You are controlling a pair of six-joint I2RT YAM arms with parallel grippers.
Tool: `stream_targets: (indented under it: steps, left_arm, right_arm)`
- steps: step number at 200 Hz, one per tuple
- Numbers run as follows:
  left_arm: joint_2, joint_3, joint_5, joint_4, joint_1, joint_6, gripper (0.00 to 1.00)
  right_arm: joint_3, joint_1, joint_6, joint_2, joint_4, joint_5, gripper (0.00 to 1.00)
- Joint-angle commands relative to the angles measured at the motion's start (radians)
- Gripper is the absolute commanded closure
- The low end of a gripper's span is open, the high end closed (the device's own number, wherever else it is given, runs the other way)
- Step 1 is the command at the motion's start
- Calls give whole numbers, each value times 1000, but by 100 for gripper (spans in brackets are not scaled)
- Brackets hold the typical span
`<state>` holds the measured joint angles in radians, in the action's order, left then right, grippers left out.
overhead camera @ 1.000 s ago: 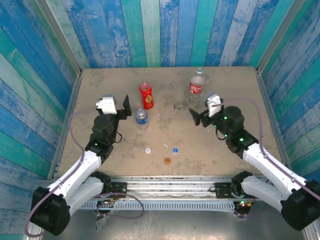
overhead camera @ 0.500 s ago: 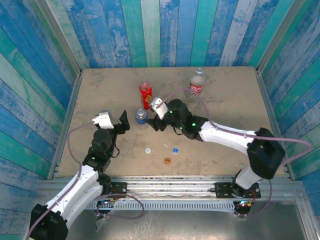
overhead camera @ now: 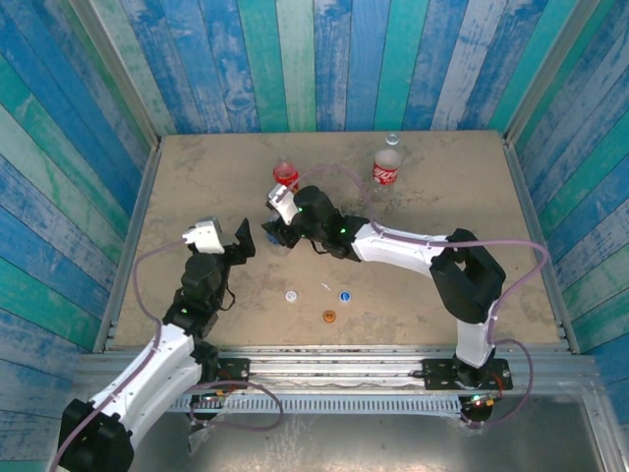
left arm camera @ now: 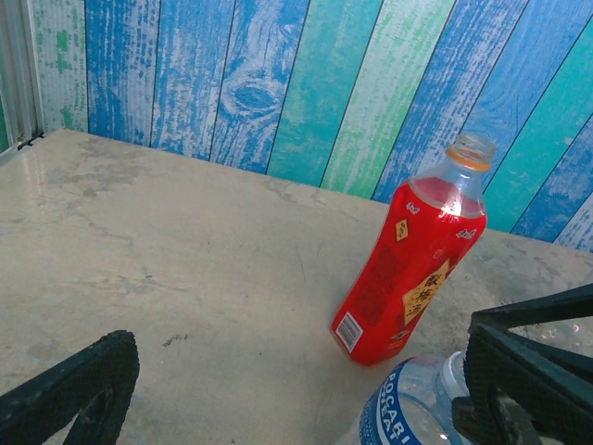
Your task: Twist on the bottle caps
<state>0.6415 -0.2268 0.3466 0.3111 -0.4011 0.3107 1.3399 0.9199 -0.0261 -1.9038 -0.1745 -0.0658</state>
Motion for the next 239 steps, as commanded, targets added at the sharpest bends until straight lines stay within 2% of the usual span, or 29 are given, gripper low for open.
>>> stream_targets:
  steps: [1,29,63,104,136,174,213,239]
  left_arm:
    - [-1,11,20,9,-4,-15,6]
    - [-3,12,20,11,-4,-16,6]
    - [-3,16,20,18,-4,-19,6]
    - [17,55,-4,111,-4,-68,6]
    - [90,97,-190,315,-5,-125,6]
    - [264,90,-406,474,-12,-196,6]
    - [464,72,-759,648,-70,-310,6]
    - [545,75,-840,740,-103,-365,6]
  right_arm:
    - [30,3,6,-24,16,20,45]
    - [42,4,-1,-37,17,22,54]
    - [28,4,-1,-20,19,22,73]
    - [-36,4,-2,56,18,38,75]
    - [-155,-3,-2,169,15,76,76]
    - [-312,-32,26,310,10,91,75]
    - [-406,-56,34,390,15,93,75]
    - [-437,-70,55,408,10,87,76]
